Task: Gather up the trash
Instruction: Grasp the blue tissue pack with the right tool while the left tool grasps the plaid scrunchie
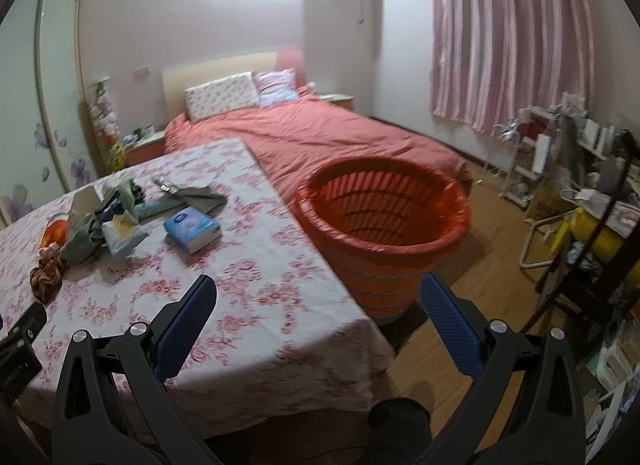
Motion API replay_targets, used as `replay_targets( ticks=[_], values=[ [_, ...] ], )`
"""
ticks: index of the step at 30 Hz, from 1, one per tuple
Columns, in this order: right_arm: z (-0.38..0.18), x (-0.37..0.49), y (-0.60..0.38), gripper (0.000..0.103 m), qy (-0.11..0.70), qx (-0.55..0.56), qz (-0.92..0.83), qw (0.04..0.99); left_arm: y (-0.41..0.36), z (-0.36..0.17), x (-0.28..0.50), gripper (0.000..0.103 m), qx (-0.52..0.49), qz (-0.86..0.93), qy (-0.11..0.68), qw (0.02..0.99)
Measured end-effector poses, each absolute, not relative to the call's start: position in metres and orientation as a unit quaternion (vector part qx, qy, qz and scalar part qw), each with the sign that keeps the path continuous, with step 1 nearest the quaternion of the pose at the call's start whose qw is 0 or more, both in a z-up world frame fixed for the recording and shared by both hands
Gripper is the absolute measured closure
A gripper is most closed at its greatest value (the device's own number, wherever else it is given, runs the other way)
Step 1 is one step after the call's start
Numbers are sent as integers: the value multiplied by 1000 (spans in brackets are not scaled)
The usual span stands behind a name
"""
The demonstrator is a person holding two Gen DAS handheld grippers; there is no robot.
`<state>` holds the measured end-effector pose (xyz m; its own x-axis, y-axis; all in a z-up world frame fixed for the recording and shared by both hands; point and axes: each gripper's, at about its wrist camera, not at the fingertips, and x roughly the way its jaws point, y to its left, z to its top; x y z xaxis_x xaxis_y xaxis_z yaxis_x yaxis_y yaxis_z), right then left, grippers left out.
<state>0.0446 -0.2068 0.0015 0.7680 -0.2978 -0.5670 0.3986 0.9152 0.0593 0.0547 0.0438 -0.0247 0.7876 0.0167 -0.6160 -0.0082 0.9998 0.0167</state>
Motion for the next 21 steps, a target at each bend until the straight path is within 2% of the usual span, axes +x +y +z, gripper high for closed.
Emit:
replay_targets(
  ticks=[11, 21],
  values=[
    [-3, 115, -186, 2, 317, 87, -106, 938, 123, -39, 122, 4, -26, 54, 355, 933],
    [-35, 202, -175, 2, 393, 80, -53, 914, 143, -57, 170, 4, -18, 56, 384, 921]
  ],
)
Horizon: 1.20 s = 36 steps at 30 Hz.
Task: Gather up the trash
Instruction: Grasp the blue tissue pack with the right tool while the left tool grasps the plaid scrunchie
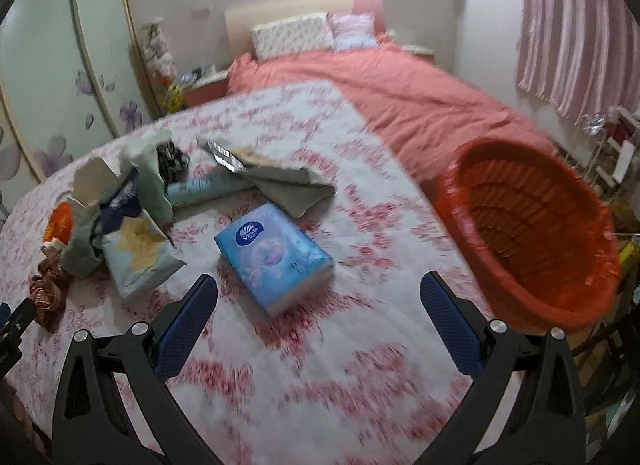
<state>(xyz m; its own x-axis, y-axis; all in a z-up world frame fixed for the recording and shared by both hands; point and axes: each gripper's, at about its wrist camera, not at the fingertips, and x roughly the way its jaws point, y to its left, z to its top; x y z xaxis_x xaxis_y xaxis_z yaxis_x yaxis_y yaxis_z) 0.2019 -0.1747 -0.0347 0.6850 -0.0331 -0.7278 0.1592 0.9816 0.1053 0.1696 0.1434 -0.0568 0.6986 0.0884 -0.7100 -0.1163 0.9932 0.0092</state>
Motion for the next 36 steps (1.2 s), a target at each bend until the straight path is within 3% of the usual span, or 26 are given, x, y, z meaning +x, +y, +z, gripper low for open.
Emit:
replay_targets(
  ticks=[9, 16, 26, 28, 30, 32, 36],
  values=[
    [-52, 229, -165, 4, 443, 71, -24, 893, 151, -70, 198, 4, -23, 47, 407, 912],
    [-49, 229, -152, 19, 444, 55, -5, 895, 157, -74, 210, 9, -48, 32, 414, 908],
    [-51, 234, -143, 25, 444, 24, -15, 896, 149, -82, 220, 16, -53, 15, 428, 902],
    [-51, 234, -141, 32, 442, 21, -14, 897, 148, -83, 223, 19, -50, 15, 429, 902],
    [-50, 234, -141, 36, 440, 20, -12, 898, 145, -82, 224, 30, -49, 9, 427, 903],
    [-49, 231, -142, 37, 438, 26, -11, 899, 145, -80, 224, 43, -53, -1, 428, 902],
    [-48, 227, -149, 39, 437, 44, -7, 899, 146, -77, 221, 54, -60, -12, 425, 903]
  ],
)
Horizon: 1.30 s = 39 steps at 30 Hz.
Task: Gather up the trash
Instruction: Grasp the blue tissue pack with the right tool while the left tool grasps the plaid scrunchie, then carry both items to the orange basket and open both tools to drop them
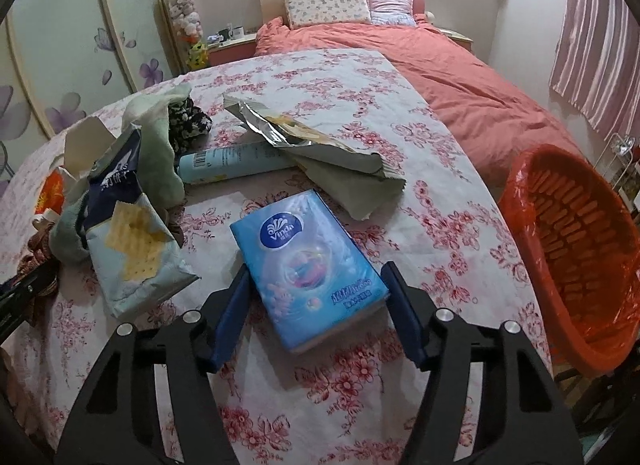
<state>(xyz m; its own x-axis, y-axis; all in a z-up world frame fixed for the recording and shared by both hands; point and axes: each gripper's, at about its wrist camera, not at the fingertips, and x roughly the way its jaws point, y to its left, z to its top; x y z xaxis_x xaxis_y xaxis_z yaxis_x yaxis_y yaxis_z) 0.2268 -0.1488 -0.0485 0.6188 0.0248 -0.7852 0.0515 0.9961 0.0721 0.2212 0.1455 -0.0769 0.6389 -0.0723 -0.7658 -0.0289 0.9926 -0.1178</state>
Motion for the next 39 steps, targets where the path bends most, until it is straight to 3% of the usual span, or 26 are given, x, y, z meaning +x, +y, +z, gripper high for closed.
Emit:
replay_targets(
  ticks=[5, 10, 12, 14, 18, 19, 23, 25, 39],
  values=[
    [-45, 221, -158, 40, 433, 63, -10, 899, 151, -70, 213, 65, -62, -18, 417, 907],
    [-40, 215, -165, 41, 423, 75, -10, 903, 148, -69, 208, 66, -50, -15, 415, 908],
    [-40, 214, -166, 41, 423, 77, -11, 903, 145, -71, 207, 62, -43, -8, 420, 907],
    [-44, 215, -167, 42, 426, 78, -13, 901, 142, -73, 208, 49, -40, -2, 421, 906],
    [-50, 213, -169, 42, 434, 83, -15, 897, 137, -79, 213, 44, -45, -1, 431, 901],
    [-50, 214, -169, 42, 434, 84, -15, 897, 136, -80, 214, 44, -44, -2, 432, 901],
    [-46, 211, -171, 42, 429, 86, -14, 899, 131, -78, 213, 69, -31, -3, 425, 905],
    [-42, 207, -173, 42, 423, 87, -14, 902, 133, -74, 209, 73, -31, -7, 419, 907],
    [-4, 180, -200, 42, 364, 123, -9, 923, 113, 4, 173, 73, -47, -46, 347, 936]
  ],
)
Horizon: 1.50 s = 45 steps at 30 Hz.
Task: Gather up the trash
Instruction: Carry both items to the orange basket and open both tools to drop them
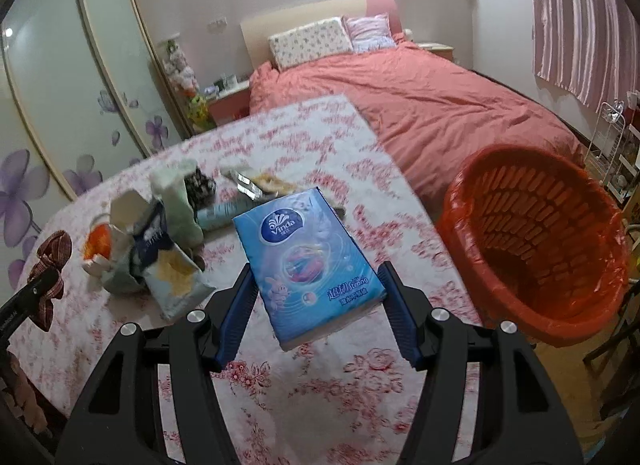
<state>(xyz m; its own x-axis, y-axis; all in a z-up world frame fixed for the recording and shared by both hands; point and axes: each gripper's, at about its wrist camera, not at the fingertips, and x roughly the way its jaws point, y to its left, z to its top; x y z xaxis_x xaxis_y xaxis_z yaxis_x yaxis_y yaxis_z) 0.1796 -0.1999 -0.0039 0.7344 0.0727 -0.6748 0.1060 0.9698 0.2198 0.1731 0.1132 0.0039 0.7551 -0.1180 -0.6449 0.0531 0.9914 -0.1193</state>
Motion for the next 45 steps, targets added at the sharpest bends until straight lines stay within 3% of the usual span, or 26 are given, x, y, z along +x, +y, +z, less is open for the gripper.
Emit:
replay_targets(
  ticks=[15, 31, 33, 41, 45],
  values=[
    [26, 145, -289, 42, 272, 158, -118, 942, -64, 48, 178, 73, -31, -237, 303, 923],
    [-6, 152, -401, 42, 251, 245, -187, 918, -254, 1, 218, 72, 21, -371, 348, 861],
    [-12, 155, -409, 41, 248, 252, -191, 916, -272, -8, 225, 69, 31, -375, 356, 855],
    [-27, 160, -420, 33, 270, 268, -183, 907, -284, -38, 246, 44, 55, -342, 388, 854],
    [-25, 153, -418, 32, 274, 266, -191, 904, -261, -37, 248, 41, 48, -325, 390, 860]
  ],
)
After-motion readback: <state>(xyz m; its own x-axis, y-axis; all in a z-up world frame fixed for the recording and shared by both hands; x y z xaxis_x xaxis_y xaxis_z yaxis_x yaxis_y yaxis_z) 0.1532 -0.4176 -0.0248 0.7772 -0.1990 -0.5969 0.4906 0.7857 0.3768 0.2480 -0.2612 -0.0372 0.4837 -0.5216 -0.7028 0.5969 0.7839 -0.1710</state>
